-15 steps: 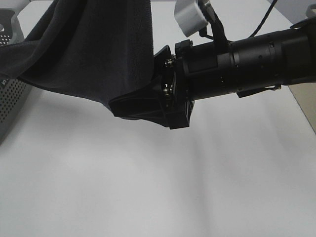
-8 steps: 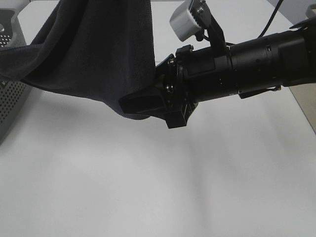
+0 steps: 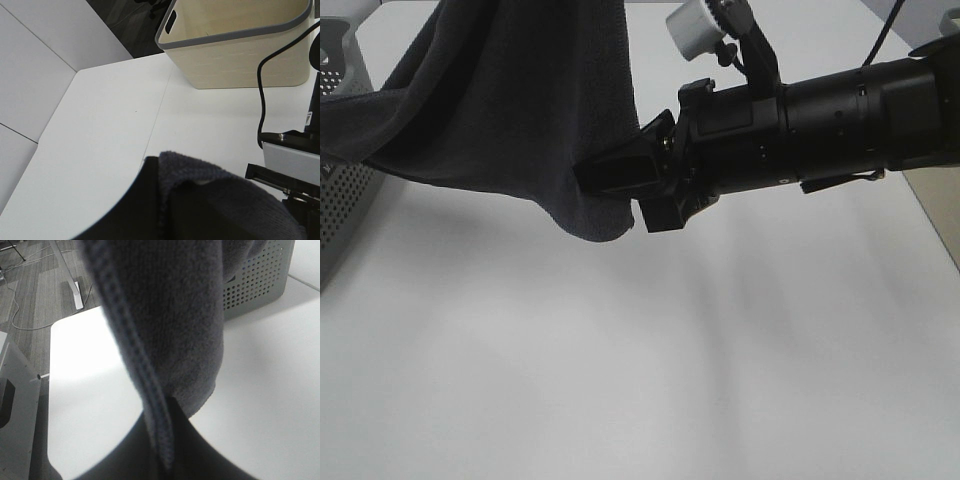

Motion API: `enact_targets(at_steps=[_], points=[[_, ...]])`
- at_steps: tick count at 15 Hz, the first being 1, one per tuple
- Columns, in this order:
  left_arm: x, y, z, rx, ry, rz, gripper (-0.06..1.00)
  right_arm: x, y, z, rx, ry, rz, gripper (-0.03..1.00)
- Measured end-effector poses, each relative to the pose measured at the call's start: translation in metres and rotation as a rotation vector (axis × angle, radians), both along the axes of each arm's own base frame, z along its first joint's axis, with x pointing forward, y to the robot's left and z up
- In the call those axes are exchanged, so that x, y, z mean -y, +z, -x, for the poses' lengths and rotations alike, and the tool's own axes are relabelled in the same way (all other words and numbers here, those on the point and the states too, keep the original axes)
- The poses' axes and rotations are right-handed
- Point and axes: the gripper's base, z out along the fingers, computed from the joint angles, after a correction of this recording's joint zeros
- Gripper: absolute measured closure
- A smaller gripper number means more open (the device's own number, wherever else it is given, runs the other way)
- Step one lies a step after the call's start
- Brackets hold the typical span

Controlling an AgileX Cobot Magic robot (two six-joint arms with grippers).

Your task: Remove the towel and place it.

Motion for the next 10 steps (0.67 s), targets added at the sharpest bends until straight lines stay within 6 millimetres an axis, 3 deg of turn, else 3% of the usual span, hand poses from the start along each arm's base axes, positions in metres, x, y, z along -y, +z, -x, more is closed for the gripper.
enact_targets(at_steps=[3,6,10], points=[[0.0,0.0,0.0,0.001,0.002,0.001,0.94,0.0,0.001,-0.002,-0.039,-0.046,-0.017,0.96],[-0.001,0.0,-0.001,0.014,0.008,-0.016,0.94,0.006,0.002,-0.006,-0.209,-0.212,-0.011,0.96],[-0.002,0.005,-0.005,0.085,0.04,0.003,0.94,0.016,0.044,0.0,-0.357,-0.366,-0.003,0.96]])
